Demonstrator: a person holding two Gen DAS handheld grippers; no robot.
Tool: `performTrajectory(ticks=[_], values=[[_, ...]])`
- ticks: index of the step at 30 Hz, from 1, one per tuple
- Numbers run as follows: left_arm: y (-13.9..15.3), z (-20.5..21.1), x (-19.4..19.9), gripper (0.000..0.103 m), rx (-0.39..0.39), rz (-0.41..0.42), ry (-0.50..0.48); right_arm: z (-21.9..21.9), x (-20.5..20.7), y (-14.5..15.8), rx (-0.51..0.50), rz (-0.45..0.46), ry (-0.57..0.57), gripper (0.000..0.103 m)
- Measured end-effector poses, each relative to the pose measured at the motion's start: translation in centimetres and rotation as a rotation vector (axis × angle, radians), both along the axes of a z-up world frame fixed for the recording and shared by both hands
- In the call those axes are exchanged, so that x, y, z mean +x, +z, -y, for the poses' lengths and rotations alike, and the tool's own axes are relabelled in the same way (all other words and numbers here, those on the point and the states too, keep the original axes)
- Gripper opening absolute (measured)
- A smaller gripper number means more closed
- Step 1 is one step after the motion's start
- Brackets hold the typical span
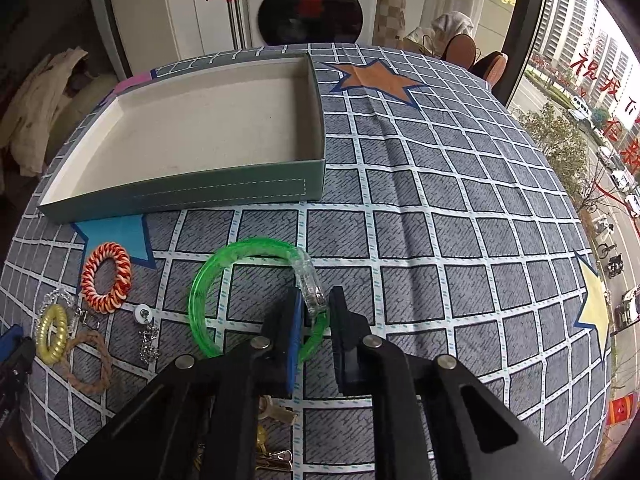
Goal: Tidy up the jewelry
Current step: 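Grasp the black claw clip with the left tool while the right tool grasps the green bangle, then carry both items into the tray and open both tools to release them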
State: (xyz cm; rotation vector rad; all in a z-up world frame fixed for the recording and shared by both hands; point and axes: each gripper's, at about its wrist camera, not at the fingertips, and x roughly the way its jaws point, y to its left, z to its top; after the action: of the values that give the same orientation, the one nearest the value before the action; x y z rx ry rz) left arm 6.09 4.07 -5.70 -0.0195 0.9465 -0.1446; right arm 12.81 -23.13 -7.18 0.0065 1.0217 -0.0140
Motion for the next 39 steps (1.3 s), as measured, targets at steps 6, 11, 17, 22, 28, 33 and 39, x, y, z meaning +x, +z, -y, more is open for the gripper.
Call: performTrajectory(ticks=[6,11,17,22,28,33,39], values=[[1.5,-0.5,0.3,0.055,-0.052,0.001,-0.003,0.4,-0.7,1.2,0.037,0.026,0.000,0.012],[4.3,-0.5,1.7,0.055,-0.110,0.029,-0.029,1.1,-0.3,3.2,0.085,0.050,0.003,0.012],[7.4,0.6,6.1,0.055,-0.129,0.068,-0.066,0.8,2.0,5.9,0.113,0.081,0.021,0.012],[9.2,1.8,10.6,0.055,-0.126,0.089,-0.083,0.0,5.6,6.6,0.127,0.088,0.026,0.012],[9.1,3.9,16.5,0.055,-0.069,0.100,-0.090,-1.6,9.8,5.8,0.100,0.075,0.035,0.012],[6.7,5.3,21.5,0.055,-0.030,0.063,-0.071,-1.9,13.3,4.4,0.089,0.052,0.015,0.012],[3.7,6.2,24.5,0.055,0.024,0.017,-0.068,-2.0,15.6,2.6,0.087,0.024,-0.001,0.012]])
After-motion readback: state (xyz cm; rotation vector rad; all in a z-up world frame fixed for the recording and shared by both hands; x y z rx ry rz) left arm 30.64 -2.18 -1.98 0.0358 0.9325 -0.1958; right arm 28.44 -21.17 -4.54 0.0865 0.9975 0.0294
